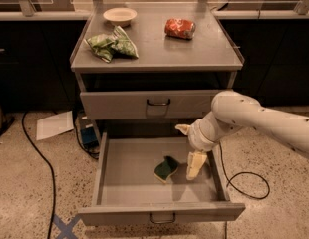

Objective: Pick sponge from middle drawer and place on counter

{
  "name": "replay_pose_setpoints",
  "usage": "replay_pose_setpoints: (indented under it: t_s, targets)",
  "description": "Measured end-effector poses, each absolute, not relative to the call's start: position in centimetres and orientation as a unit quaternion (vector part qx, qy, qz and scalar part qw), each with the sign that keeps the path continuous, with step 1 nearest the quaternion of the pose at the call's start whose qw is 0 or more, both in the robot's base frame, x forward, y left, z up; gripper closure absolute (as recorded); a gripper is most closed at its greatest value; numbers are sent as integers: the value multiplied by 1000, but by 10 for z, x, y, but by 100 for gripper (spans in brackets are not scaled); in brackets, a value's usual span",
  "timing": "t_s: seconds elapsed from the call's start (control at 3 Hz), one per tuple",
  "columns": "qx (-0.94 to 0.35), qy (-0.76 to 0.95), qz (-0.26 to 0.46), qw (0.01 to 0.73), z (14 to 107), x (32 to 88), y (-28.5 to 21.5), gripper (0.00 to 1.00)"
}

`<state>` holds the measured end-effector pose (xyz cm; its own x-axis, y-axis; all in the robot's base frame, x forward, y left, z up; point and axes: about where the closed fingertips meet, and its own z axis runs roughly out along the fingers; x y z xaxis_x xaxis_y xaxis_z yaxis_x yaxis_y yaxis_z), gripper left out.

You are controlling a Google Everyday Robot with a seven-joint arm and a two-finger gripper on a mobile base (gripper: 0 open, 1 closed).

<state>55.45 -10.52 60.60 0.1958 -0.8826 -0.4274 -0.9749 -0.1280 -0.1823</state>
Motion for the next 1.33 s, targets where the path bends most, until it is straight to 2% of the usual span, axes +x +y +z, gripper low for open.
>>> replay_pose_setpoints:
  t_s: [0.67,1.33]
  targets:
    - [-737,627,133,213,577,559,-103,0]
    - [-752,594,178,224,538,579,-69,0]
